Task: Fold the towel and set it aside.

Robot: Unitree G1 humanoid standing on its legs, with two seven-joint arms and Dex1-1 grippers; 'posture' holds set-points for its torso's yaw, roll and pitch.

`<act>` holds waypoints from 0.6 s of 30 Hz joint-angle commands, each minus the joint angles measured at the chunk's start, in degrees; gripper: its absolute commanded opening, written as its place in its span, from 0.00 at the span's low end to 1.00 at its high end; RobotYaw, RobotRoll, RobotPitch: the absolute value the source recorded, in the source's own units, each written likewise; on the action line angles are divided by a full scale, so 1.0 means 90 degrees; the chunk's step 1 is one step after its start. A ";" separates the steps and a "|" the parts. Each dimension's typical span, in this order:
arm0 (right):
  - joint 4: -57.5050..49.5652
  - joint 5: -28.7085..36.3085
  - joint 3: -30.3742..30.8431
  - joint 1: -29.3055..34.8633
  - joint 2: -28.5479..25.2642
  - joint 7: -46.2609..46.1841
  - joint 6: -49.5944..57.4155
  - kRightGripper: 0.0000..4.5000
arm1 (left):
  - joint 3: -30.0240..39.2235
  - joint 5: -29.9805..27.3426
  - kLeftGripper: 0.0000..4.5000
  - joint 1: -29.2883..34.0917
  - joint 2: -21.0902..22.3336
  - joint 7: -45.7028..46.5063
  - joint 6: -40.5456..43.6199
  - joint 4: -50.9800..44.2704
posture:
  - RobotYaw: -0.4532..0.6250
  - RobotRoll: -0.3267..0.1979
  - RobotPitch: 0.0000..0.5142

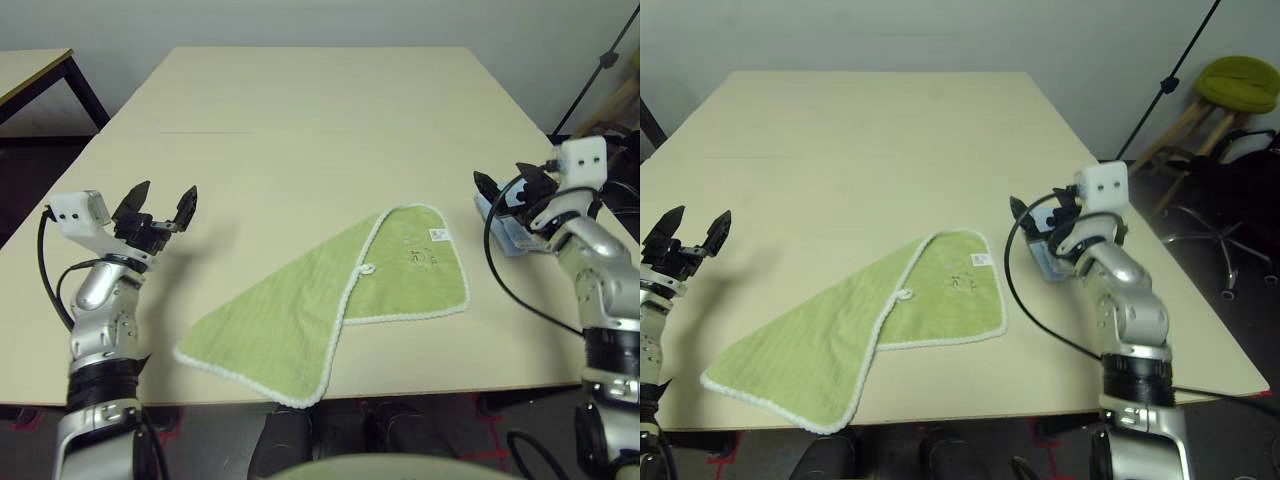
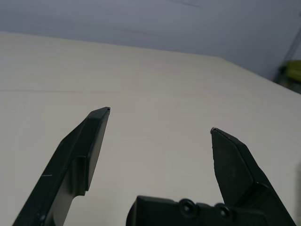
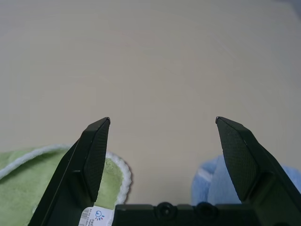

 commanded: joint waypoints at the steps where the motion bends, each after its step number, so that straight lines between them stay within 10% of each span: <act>1: 0.1110 -0.0499 0.0941 -0.0599 -0.0403 0.0888 0.0531 0.99 | -0.0206 -0.0648 1.00 -0.0054 0.0313 -0.0778 0.0974 -0.0611 | 0.62 0.62 0.11; 18: 0.6758 -0.3138 0.3151 -0.3464 0.0324 0.3130 -0.0857 0.99 | -0.1161 -0.1479 1.00 0.0698 0.0990 -0.1993 0.3135 -0.3038 | 0.73 0.62 0.09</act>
